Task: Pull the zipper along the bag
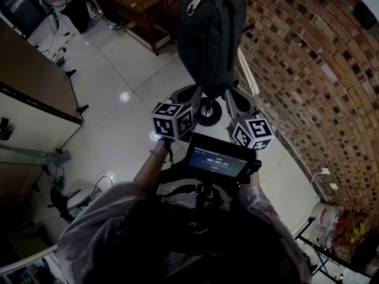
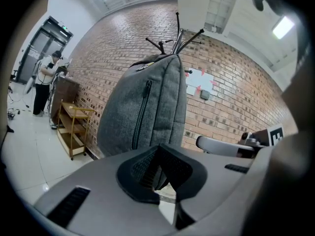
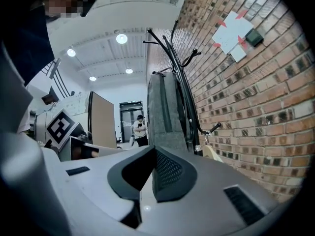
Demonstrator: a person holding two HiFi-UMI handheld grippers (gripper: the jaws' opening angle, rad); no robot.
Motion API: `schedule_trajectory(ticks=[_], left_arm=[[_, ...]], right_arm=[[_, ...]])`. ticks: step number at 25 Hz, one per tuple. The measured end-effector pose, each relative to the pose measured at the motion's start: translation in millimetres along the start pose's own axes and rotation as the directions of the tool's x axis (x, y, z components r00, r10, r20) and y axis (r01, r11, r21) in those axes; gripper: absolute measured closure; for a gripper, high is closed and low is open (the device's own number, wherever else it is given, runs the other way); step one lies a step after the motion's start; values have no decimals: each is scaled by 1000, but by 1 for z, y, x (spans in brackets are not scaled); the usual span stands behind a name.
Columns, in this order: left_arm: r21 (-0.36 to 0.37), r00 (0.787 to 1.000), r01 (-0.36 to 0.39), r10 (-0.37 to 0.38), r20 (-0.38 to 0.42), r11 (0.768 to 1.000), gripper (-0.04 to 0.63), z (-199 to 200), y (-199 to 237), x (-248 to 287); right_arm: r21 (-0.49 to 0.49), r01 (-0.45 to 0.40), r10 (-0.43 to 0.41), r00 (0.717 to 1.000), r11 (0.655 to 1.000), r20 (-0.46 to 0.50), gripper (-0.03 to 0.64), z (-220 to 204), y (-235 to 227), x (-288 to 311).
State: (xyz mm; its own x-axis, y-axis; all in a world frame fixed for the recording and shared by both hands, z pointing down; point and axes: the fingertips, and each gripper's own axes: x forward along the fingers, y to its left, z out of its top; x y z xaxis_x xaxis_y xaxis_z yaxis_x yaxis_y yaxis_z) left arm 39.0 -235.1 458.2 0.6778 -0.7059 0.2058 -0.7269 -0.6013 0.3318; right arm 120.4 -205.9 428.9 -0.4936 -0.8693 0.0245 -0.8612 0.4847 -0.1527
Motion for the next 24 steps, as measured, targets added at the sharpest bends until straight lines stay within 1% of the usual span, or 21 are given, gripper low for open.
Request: schedule_trajectory(ticks=[3,11,24], left_arm=[[1,1000,0,0,1,1000,594,0,-1,-1],[3,1000,0,0,7,1000,594,1,-1,-3],[0,1000,-10,10,2,1000,594,-1,1,-6]], right_arm=[[-17,-3,3,1000,1000,-6,618,0,3,0],[-18,-7,7,1000,1000,-12,618,-1,6,-1],[-1,-10,10,1000,1000,-24,618,-5,6,-1]])
